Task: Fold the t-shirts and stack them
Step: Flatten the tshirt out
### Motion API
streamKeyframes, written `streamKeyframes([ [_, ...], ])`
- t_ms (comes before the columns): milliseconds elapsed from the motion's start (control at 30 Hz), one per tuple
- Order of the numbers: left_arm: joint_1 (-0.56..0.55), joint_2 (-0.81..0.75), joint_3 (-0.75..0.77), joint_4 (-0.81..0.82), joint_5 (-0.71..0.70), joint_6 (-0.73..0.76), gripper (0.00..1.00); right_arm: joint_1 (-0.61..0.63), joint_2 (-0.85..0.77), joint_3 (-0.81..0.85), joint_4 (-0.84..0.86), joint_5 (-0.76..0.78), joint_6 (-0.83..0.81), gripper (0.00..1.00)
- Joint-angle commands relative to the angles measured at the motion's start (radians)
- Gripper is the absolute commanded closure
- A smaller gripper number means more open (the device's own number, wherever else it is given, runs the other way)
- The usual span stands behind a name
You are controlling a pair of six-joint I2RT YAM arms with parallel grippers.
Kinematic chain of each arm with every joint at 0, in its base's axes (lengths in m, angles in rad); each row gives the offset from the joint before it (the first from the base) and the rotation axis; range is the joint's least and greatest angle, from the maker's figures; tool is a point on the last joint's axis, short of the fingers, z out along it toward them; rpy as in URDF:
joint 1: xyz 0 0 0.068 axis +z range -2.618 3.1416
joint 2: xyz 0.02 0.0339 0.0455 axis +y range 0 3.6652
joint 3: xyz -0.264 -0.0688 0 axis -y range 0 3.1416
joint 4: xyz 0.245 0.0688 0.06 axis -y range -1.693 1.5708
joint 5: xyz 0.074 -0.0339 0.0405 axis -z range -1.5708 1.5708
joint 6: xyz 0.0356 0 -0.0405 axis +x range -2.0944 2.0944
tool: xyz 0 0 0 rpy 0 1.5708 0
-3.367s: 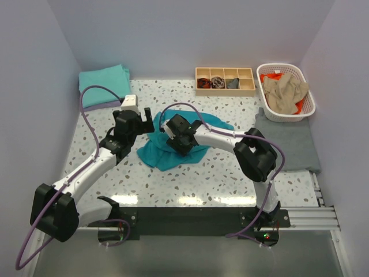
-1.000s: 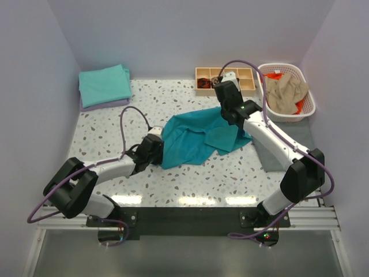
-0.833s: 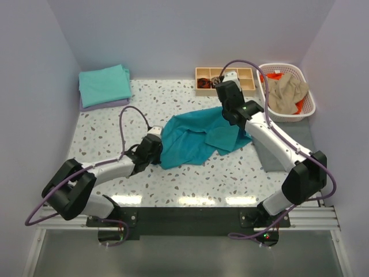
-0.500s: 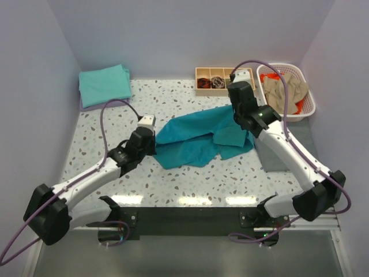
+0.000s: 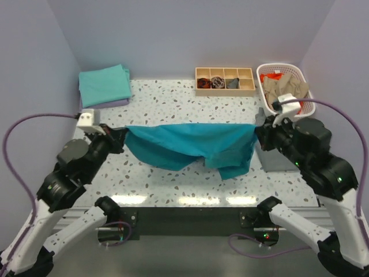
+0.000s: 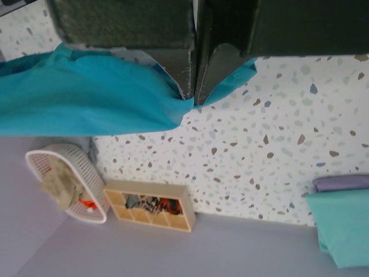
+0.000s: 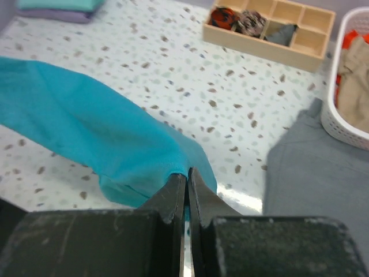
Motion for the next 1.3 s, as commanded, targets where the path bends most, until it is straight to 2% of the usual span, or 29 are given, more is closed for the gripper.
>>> streamKeyframes([
  [0,-0.005,-0.095,0.141,-0.129,0.055,-0.029,1.0,0.0,-0.141,0.083,-0.084,-0.271,0.037,1.0],
  [200,-0.005,-0.137,0.304,-0.207,0.135,-0.023,1.0,0.0,-0.212,0.221,-0.15,-0.424,0.06,1.0],
  [233,-0.004,-0.134,0.377,-0.227,0.137,-0.023,1.0,0.0,-0.215,0.24,-0.153,-0.435,0.062,1.0],
  [333,-0.002,-0.118,0.504,-0.289,0.125,-0.021,1.0,0.0,-0.206,0.242,-0.151,-0.388,0.077,0.97],
  [433,-0.002,-0.075,0.561,-0.352,0.073,-0.024,1.0,0.001,-0.143,0.191,-0.152,-0.318,0.085,0.98],
  [567,-0.002,-0.017,0.444,-0.303,0.019,-0.041,1.0,0.001,-0.04,0.036,-0.066,-0.209,0.107,1.0],
  [700,-0.002,0.076,0.22,-0.197,-0.001,-0.078,1.0,0.0,0.061,-0.14,0.075,-0.034,0.152,1.0],
  [800,-0.002,0.161,0.062,-0.074,-0.085,-0.101,1.0,0.0,0.174,-0.222,0.181,0.06,0.159,1.0],
  [833,-0.002,0.199,0.031,-0.006,-0.152,-0.105,1.0,0.0,0.207,-0.252,0.212,0.083,0.156,1.0],
  [900,-0.001,0.241,-0.039,0.054,-0.251,-0.108,1.0,0.0,0.331,-0.268,0.29,0.162,0.148,1.0],
  [1000,0.026,0.32,-0.069,0.136,-0.334,-0.087,1.0,-0.003,0.454,-0.242,0.348,0.279,0.146,1.0],
  [1067,0.087,0.373,-0.095,0.186,-0.349,-0.079,1.0,-0.007,0.561,-0.21,0.39,0.337,0.127,1.0],
  [1100,0.119,0.388,-0.104,0.225,-0.304,-0.07,1.0,-0.01,0.606,-0.188,0.387,0.395,0.125,1.0],
  [1133,0.177,0.411,-0.116,0.249,-0.281,-0.07,1.0,-0.011,0.674,-0.147,0.387,0.432,0.119,0.77],
  [1200,0.206,0.431,-0.161,0.333,-0.264,-0.05,1.0,-0.029,0.745,-0.072,0.366,0.503,0.105,0.49],
  [1233,0.213,0.457,-0.17,0.361,-0.271,-0.043,1.0,-0.037,0.788,-0.058,0.365,0.518,0.104,0.28],
  [1267,0.214,0.472,-0.181,0.387,-0.27,-0.027,1.0,-0.048,0.801,-0.041,0.352,0.519,0.107,0.22],
])
